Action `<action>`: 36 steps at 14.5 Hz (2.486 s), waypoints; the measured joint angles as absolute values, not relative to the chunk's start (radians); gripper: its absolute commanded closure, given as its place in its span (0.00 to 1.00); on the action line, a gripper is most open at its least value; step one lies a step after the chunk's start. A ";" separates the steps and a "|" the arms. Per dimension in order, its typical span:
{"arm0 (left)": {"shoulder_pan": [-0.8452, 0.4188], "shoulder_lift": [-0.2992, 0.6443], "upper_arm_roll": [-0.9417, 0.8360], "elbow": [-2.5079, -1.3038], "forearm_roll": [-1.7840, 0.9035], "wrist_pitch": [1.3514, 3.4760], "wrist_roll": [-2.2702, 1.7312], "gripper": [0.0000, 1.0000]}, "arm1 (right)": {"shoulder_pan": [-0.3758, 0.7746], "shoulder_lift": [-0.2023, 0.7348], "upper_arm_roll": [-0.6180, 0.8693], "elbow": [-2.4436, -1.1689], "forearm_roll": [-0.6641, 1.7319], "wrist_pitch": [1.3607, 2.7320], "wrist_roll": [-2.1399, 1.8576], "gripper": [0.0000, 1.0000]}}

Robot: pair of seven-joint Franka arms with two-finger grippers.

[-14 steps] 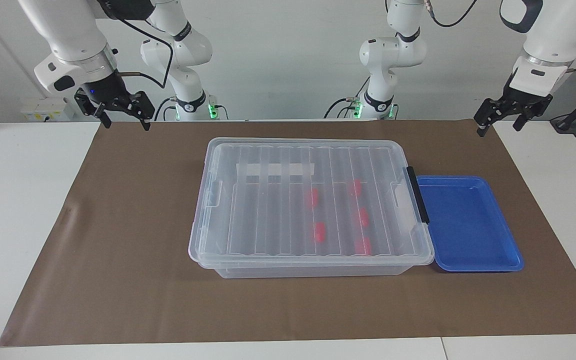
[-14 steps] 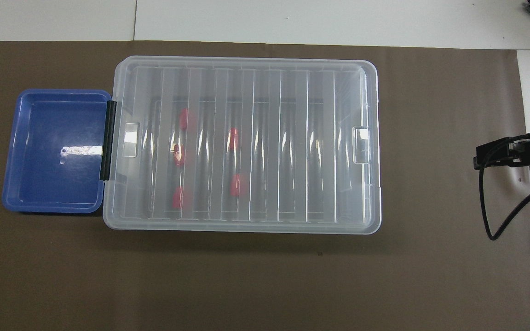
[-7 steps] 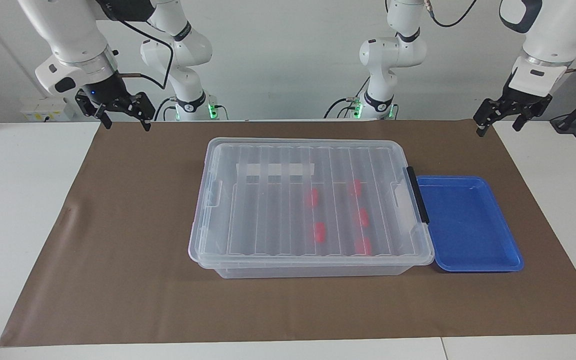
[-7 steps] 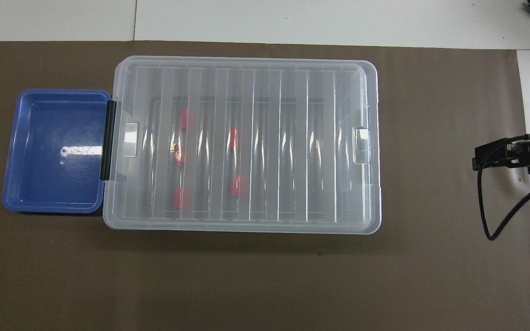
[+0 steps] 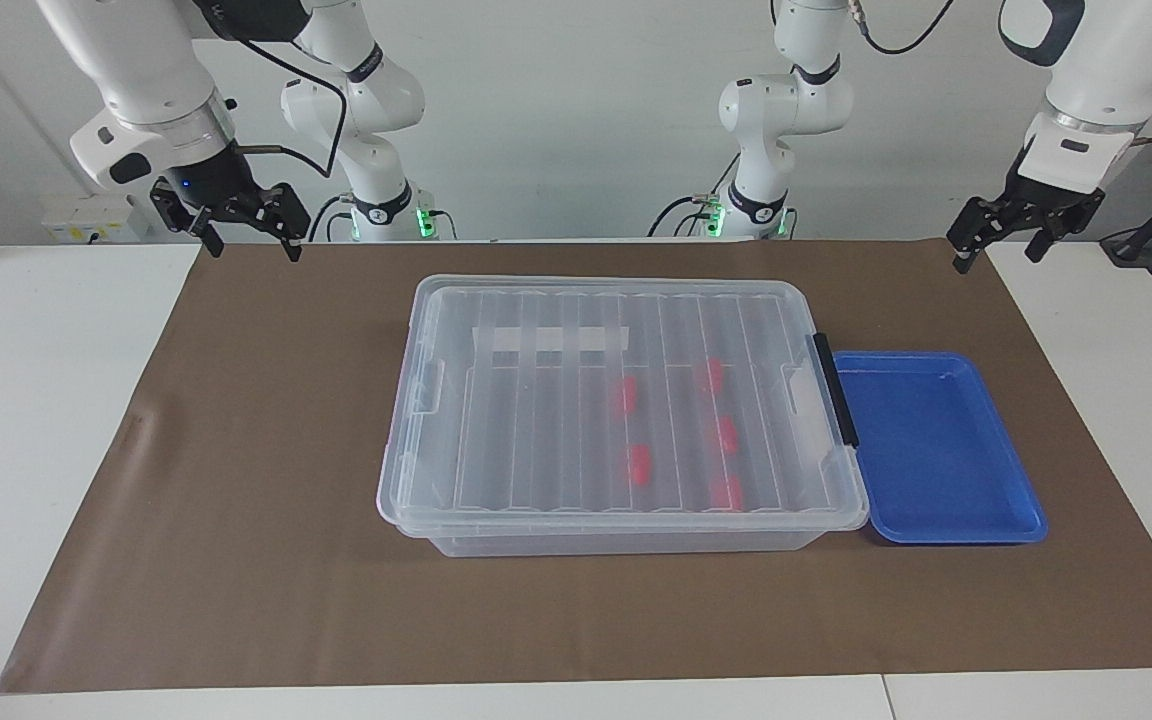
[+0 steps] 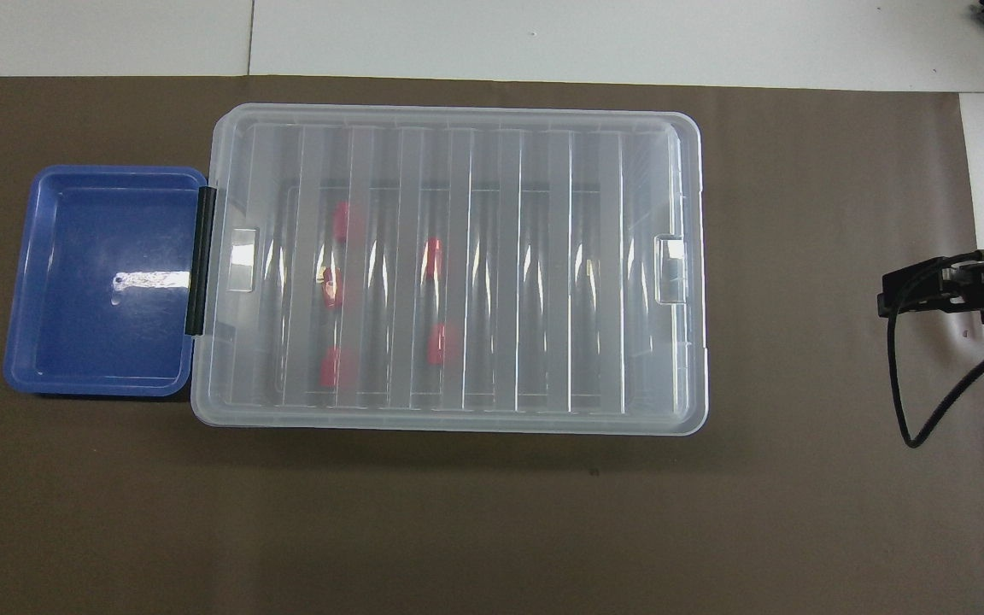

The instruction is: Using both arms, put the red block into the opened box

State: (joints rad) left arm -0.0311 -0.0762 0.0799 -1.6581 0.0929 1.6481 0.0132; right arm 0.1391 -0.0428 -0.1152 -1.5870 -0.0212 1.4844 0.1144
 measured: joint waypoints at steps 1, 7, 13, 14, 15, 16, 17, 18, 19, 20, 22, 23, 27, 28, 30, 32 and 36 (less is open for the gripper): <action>-0.031 -0.076 0.080 -1.658 0.093 1.648 0.013 0.00 | 0.139 -0.043 -0.115 -1.587 -0.021 1.484 0.114 0.00; -0.031 -0.076 0.080 -1.658 0.093 1.648 0.013 0.00 | 0.142 -0.043 -0.115 -1.587 -0.039 1.484 0.114 0.00; -0.031 -0.076 0.080 -1.658 0.093 1.648 0.013 0.00 | 0.142 -0.043 -0.115 -1.587 -0.039 1.484 0.114 0.00; -0.031 -0.076 0.080 -1.658 0.093 1.648 0.013 0.00 | 0.142 -0.043 -0.115 -1.587 -0.039 1.484 0.114 0.00; -0.031 -0.076 0.080 -1.658 0.093 1.648 0.013 0.00 | 0.142 -0.043 -0.115 -1.587 -0.039 1.484 0.114 0.00; -0.031 -0.076 0.080 -1.658 0.093 1.648 0.013 0.00 | 0.142 -0.043 -0.115 -1.587 -0.039 1.484 0.114 0.00; -0.031 -0.076 0.080 -1.658 0.093 1.648 0.013 0.00 | 0.142 -0.043 -0.115 -1.587 -0.039 1.484 0.114 0.00; -0.031 -0.076 0.080 -1.658 0.093 1.648 0.013 0.00 | 0.142 -0.043 -0.115 -1.588 -0.039 1.484 0.114 0.00; -0.031 -0.076 0.080 -1.659 0.093 1.648 0.013 0.00 | 0.142 -0.043 -0.115 -1.588 -0.039 1.484 0.114 0.00; -0.031 -0.076 0.080 -1.659 0.093 1.648 0.013 0.00 | 0.142 -0.043 -0.115 -1.588 -0.039 1.484 0.114 0.00; -0.031 -0.076 0.080 -1.659 0.093 1.648 0.013 0.00 | 0.142 -0.043 -0.115 -1.588 -0.039 1.484 0.114 0.00; -0.031 -0.076 0.080 -1.659 0.093 1.649 0.013 0.00 | 0.142 -0.043 -0.115 -1.588 -0.039 1.484 0.114 0.00; -0.031 -0.076 0.080 -1.659 0.093 1.649 0.012 0.00 | 0.141 -0.043 -0.115 -1.588 -0.039 1.484 0.114 0.00; -0.031 -0.076 0.080 -1.659 0.093 1.649 0.012 0.00 | 0.141 -0.043 -0.115 -1.588 -0.039 1.484 0.114 0.00; -0.032 -0.076 0.080 -1.659 0.093 1.649 0.012 0.00 | 0.141 -0.043 -0.115 -1.588 -0.039 1.484 0.114 0.00; -0.032 -0.076 0.079 -1.659 0.090 1.645 0.012 0.00 | 0.141 -0.043 -0.115 -1.588 -0.039 1.484 0.114 0.00; -0.033 -0.077 0.080 -1.655 -0.027 1.636 -0.018 0.00 | 0.141 -0.043 -0.115 -1.588 -0.039 1.484 0.114 0.00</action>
